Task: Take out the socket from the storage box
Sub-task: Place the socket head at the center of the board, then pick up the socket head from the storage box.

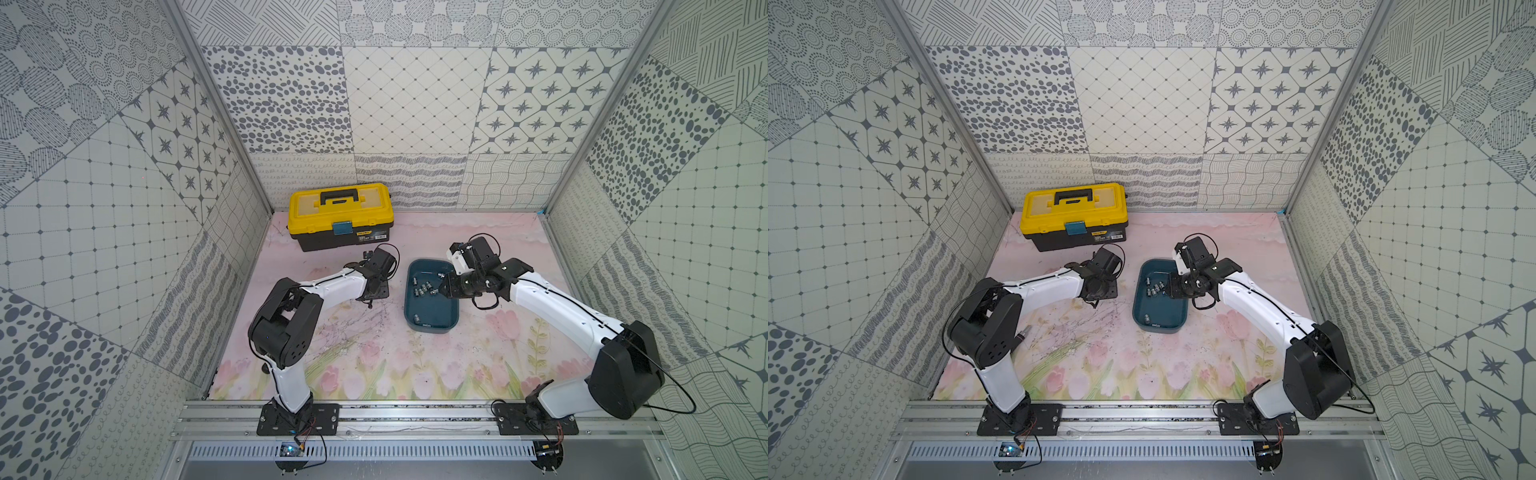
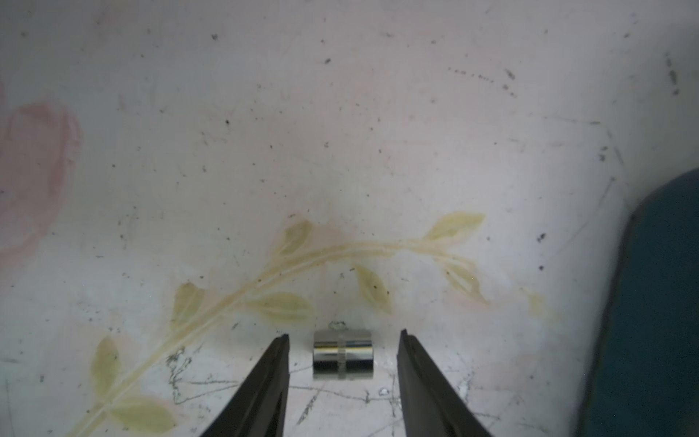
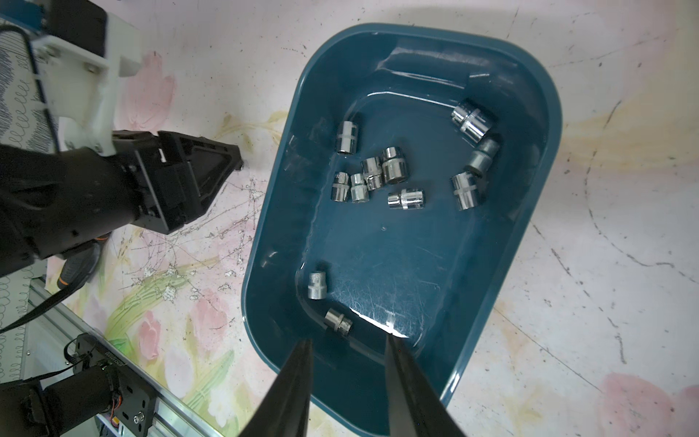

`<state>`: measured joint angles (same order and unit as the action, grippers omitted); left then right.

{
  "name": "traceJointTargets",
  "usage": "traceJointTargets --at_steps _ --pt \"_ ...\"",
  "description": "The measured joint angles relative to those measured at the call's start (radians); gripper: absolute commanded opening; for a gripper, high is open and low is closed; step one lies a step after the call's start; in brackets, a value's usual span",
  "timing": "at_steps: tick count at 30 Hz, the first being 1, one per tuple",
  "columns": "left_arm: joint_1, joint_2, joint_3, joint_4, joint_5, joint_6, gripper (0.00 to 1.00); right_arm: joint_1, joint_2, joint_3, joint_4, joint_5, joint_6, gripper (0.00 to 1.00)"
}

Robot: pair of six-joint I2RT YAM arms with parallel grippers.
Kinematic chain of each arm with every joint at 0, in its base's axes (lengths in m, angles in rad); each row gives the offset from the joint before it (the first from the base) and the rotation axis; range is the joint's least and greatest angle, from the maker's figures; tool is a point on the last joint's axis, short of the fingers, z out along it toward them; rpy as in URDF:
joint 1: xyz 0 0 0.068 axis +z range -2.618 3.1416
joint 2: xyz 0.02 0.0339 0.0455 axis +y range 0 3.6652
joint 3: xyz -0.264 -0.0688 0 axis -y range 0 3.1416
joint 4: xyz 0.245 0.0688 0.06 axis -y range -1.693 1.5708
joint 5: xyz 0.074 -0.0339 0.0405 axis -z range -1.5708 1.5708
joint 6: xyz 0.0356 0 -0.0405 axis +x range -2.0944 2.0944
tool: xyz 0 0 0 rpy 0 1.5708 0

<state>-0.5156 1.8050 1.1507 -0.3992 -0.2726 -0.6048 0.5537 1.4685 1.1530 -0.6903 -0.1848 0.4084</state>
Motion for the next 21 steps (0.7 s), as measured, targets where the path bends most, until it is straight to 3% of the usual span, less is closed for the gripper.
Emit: traceJointTargets --at_steps 11,16,21 --pt "0.015 -0.249 0.002 -0.085 0.001 0.027 0.66 0.038 0.146 0.097 0.002 0.050 -0.052 0.40" --pt "0.022 -0.373 -0.001 -0.114 -0.001 0.053 0.75 0.052 0.206 0.115 0.002 0.110 -0.076 0.46" --pt "0.027 -0.466 -0.007 -0.122 -0.002 0.076 0.77 0.054 0.261 0.115 -0.004 0.150 -0.090 0.47"
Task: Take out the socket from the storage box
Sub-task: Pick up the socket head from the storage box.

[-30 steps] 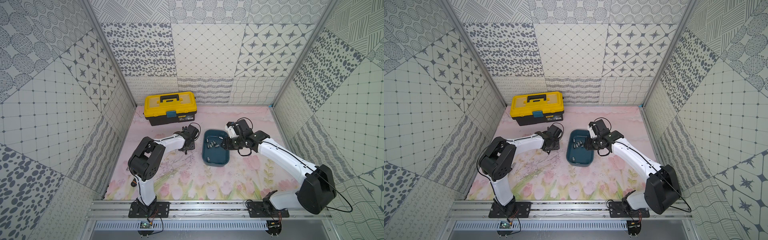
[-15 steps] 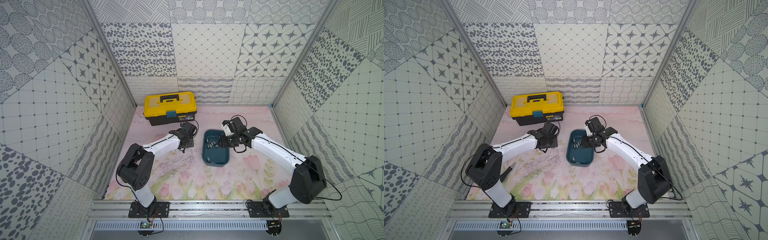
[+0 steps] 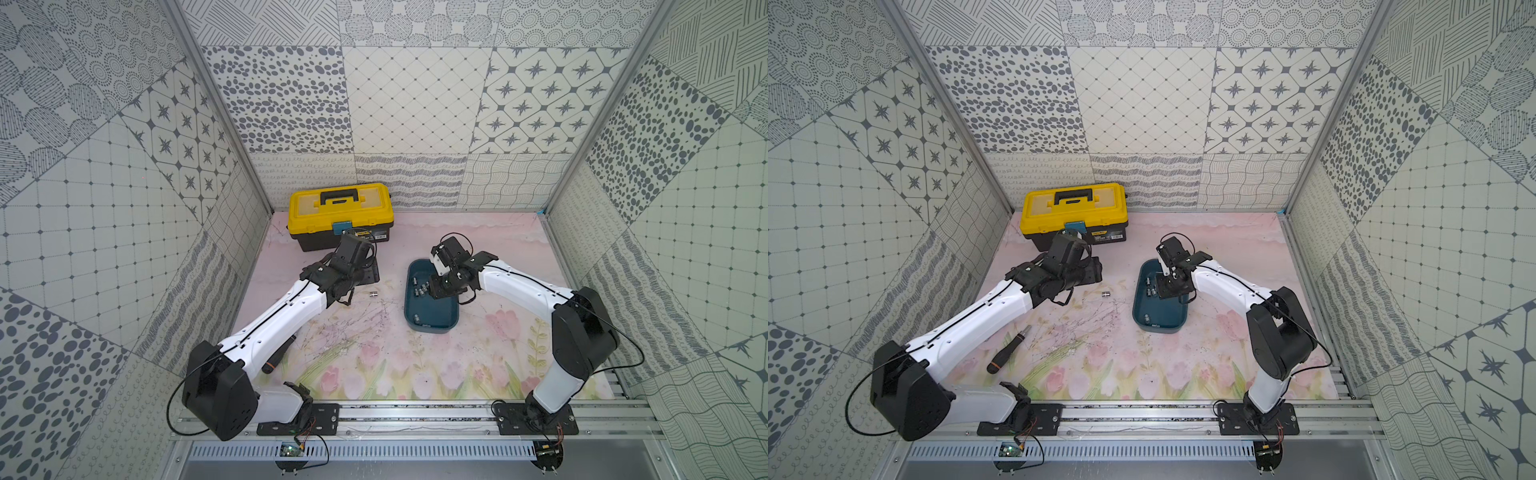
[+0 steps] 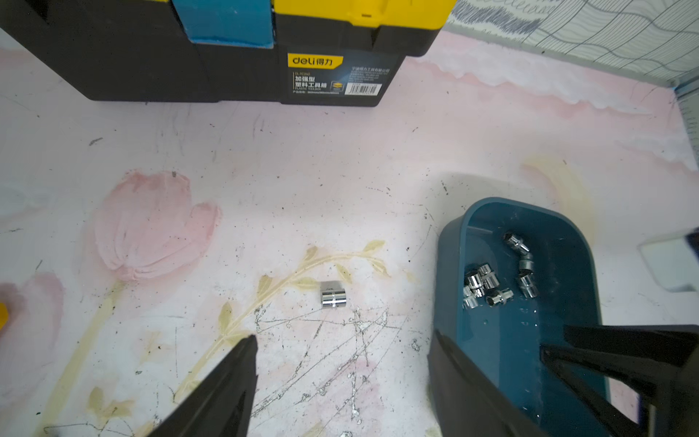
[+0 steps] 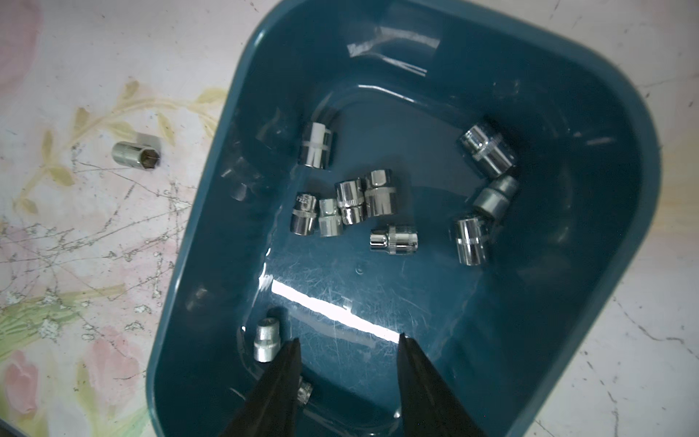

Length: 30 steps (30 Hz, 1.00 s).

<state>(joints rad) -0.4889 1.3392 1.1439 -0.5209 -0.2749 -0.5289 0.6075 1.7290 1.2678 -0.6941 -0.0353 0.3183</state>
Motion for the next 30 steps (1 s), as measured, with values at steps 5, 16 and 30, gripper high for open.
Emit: traceJointTargets --at_steps 5,16,30 --pt "0.000 -0.044 -0.009 -0.002 0.000 0.017 0.77 0.000 0.039 0.002 -0.002 0.019 -0.020 0.48" --pt "0.000 -0.080 -0.026 -0.011 0.003 0.035 0.78 0.000 0.141 0.068 -0.005 0.030 -0.043 0.48" --pt "0.000 -0.105 -0.027 -0.023 0.003 0.053 0.78 -0.027 0.206 0.121 -0.021 0.049 -0.050 0.49"
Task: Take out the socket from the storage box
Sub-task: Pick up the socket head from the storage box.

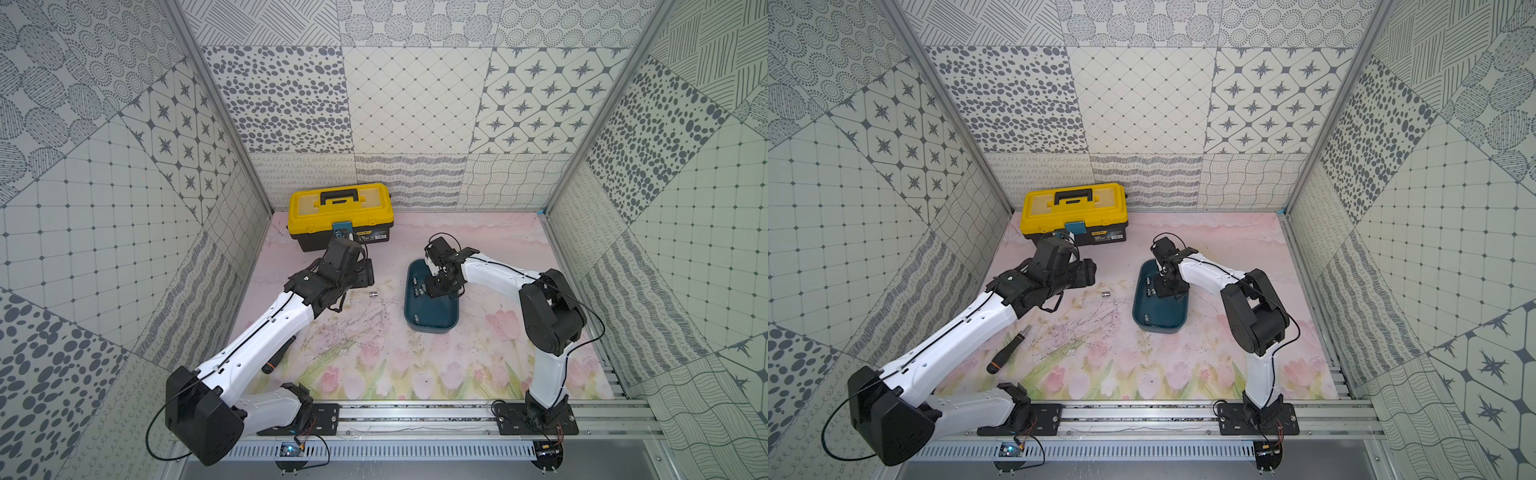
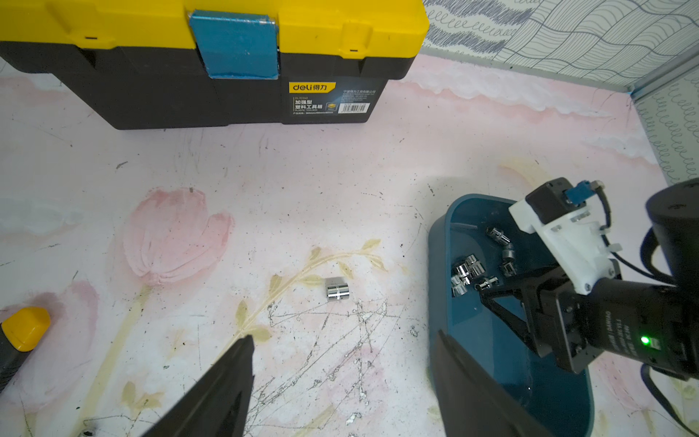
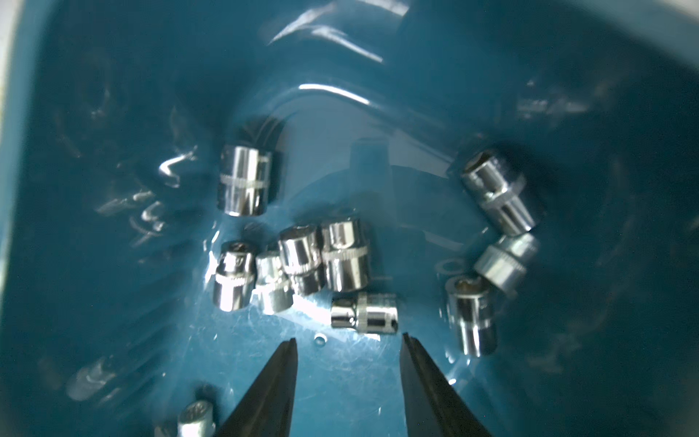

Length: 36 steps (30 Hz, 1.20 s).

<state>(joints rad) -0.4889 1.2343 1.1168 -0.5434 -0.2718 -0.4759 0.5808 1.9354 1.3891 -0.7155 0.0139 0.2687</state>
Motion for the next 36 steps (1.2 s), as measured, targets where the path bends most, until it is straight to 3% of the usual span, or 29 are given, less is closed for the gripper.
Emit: traceJointTargets --at_steps 36 --pt "0.001 0.023 0.000 0.001 0.010 0.001 0.79 -0.013 0.061 0.016 -0.019 -0.010 -0.002 0.48"
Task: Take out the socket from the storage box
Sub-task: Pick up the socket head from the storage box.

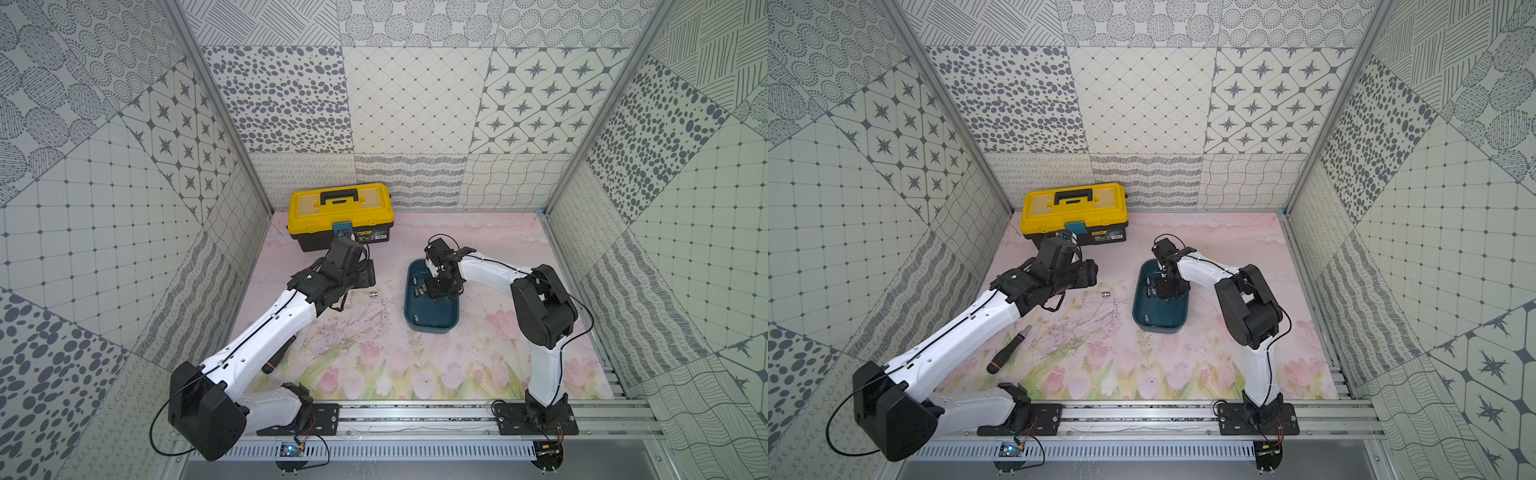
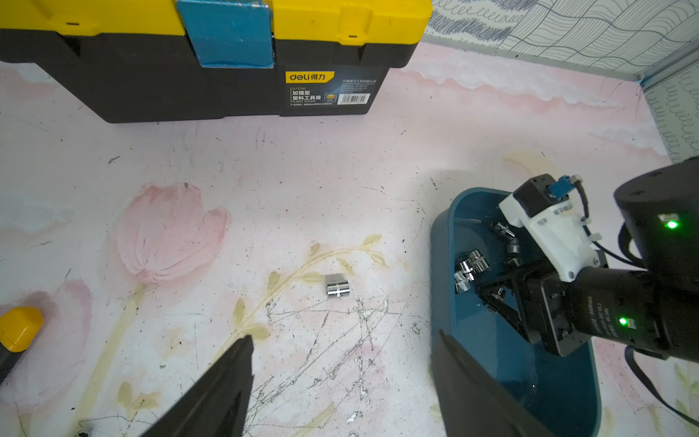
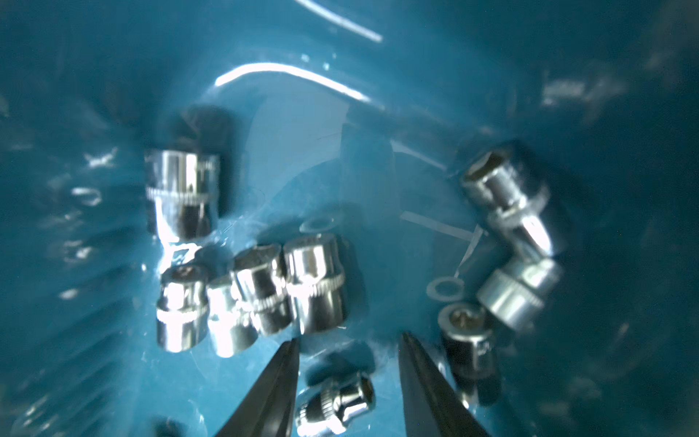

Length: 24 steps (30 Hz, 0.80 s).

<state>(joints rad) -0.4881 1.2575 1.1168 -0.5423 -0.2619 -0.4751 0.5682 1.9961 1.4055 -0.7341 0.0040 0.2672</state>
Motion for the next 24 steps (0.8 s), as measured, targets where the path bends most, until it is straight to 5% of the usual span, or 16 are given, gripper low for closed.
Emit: traceJointTargets --at_steps 18,24 --pt "0.000 -0.021 -0.041 0.001 0.019 -0.003 0.79 0.006 -0.047 -0.063 -0.019 0.011 0.129 0.48" --pt "0.000 -0.029 -0.051 0.003 0.023 -0.005 0.79 0.007 -0.049 -0.069 -0.025 0.016 0.156 0.37"
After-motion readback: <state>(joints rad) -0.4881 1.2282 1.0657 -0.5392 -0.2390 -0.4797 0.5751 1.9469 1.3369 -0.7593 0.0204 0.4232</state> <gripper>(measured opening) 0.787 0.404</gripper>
